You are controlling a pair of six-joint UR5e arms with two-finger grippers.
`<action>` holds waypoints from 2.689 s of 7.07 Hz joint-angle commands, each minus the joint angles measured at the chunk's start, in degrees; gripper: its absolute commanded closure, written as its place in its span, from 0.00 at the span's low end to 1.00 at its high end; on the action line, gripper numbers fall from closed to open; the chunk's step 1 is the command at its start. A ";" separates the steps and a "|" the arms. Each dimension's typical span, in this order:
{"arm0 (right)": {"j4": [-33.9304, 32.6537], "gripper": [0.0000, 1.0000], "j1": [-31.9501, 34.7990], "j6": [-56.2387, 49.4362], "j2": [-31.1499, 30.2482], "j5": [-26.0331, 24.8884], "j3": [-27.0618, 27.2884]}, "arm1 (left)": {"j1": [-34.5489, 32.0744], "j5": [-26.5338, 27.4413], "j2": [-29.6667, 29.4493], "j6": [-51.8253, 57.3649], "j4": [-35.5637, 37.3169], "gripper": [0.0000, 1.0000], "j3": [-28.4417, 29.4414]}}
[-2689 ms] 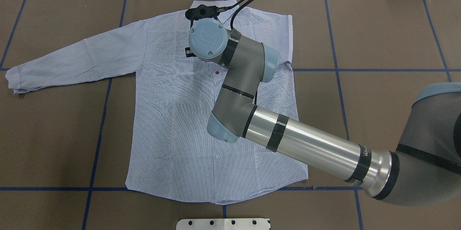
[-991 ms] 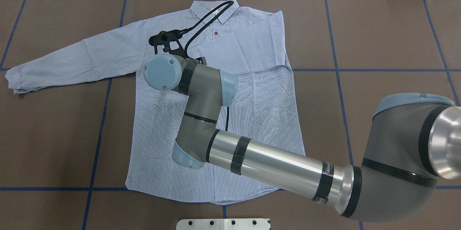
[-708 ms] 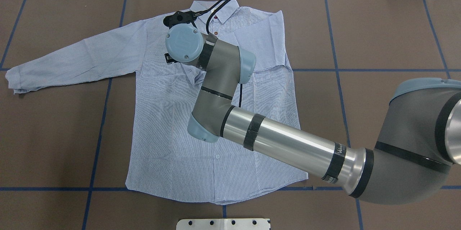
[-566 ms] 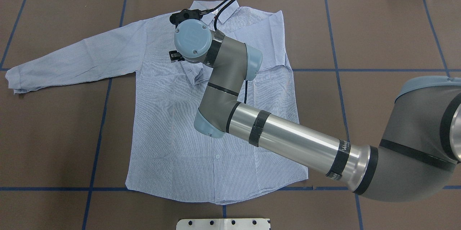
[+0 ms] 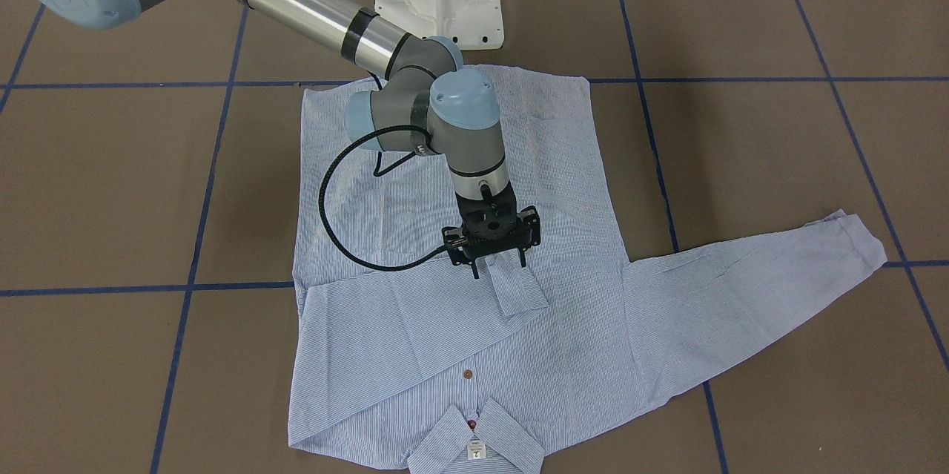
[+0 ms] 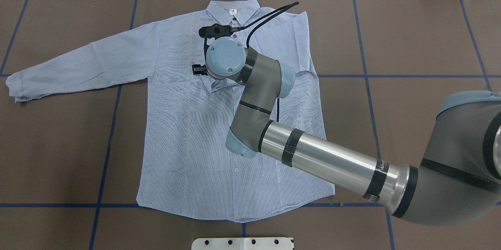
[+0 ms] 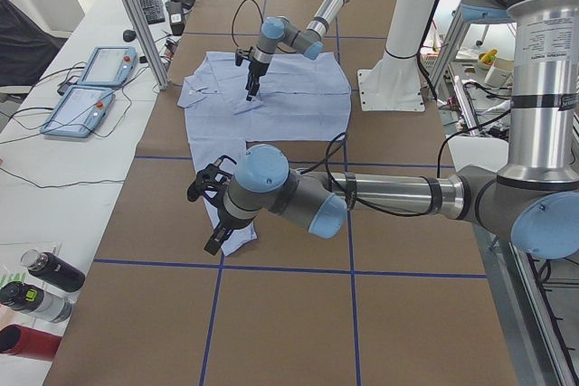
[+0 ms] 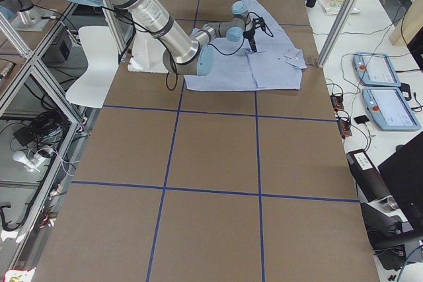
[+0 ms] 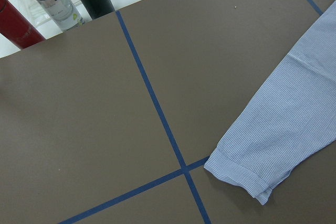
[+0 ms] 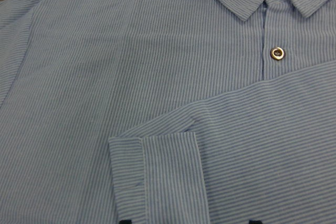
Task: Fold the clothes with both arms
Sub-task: 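Carry the grasped sleeve across the shirt front toward the collar with the right gripper, then release the sleeve on the shirt and lift the right gripper away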
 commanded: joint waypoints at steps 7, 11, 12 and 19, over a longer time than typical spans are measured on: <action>0.03 0.26 -7.56 2.11 10.98 -10.69 -10.21 | 0.00 0.00 0.09 0.09 -0.09 0.00 0.28; -12.16 0.00 -0.95 1.68 12.84 0.10 -4.21 | 0.09 -0.79 -0.78 -0.61 -0.26 0.00 3.42; -27.41 0.00 3.10 -1.46 12.14 6.79 3.41 | 0.09 -0.88 -1.05 -0.96 -1.48 0.00 4.14; -39.43 0.00 30.03 -42.88 -28.18 29.35 42.23 | 16.95 0.09 0.44 -36.78 -32.55 0.00 16.94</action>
